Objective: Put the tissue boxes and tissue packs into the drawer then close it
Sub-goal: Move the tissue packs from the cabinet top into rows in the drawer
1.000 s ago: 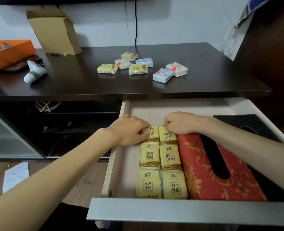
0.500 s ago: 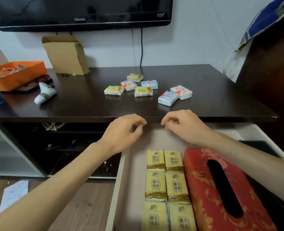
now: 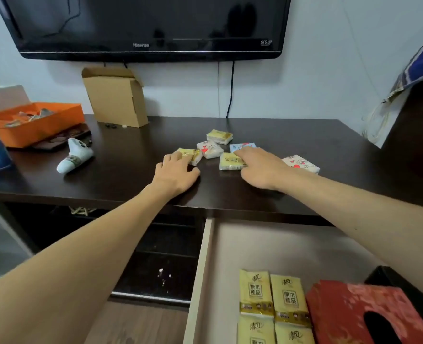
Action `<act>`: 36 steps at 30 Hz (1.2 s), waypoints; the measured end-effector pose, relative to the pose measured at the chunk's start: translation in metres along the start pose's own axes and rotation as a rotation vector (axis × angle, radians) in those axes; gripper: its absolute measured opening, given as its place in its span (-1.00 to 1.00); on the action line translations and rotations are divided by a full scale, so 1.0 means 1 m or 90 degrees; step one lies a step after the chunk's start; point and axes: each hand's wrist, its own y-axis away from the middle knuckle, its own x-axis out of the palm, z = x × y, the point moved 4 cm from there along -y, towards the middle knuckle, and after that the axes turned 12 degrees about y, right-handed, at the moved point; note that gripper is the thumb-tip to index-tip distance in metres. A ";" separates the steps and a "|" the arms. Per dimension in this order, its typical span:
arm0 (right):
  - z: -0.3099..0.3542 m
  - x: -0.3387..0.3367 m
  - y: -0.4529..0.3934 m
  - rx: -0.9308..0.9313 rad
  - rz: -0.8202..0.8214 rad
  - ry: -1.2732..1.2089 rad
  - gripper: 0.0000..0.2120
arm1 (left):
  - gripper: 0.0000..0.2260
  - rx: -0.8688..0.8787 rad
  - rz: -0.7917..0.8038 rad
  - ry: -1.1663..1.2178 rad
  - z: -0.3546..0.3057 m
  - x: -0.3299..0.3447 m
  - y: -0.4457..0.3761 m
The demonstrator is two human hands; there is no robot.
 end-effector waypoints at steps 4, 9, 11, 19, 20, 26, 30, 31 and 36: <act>0.008 0.002 -0.008 -0.028 0.004 0.128 -0.73 | -0.63 0.053 -0.069 0.060 -0.002 -0.006 0.001; 0.014 0.005 0.003 -0.079 -0.079 0.158 -0.94 | -0.70 0.104 -0.064 0.286 -0.002 -0.011 0.010; 0.012 0.008 0.007 -0.089 -0.066 0.114 -0.83 | -0.66 0.106 -0.044 0.305 -0.003 -0.012 0.019; 0.018 0.004 0.032 -0.149 -0.023 0.114 -0.66 | -0.77 0.066 0.088 0.122 -0.023 -0.029 0.057; 0.021 0.003 0.035 -0.165 -0.003 0.123 -0.64 | -0.78 0.067 0.115 0.115 -0.025 -0.031 0.061; 0.019 -0.004 0.033 -0.126 0.105 0.048 -0.70 | -0.85 0.054 0.205 0.095 -0.034 -0.041 0.079; 0.019 -0.005 0.035 -0.113 0.088 0.017 -0.75 | -0.84 0.029 0.155 0.116 -0.034 -0.043 0.094; 0.019 -0.004 0.038 -0.117 0.080 0.004 -0.75 | -0.82 0.030 0.147 0.116 -0.035 -0.042 0.098; 0.013 -0.008 0.065 -0.150 0.004 -0.046 -0.60 | -0.72 0.059 0.110 0.156 -0.044 -0.051 0.120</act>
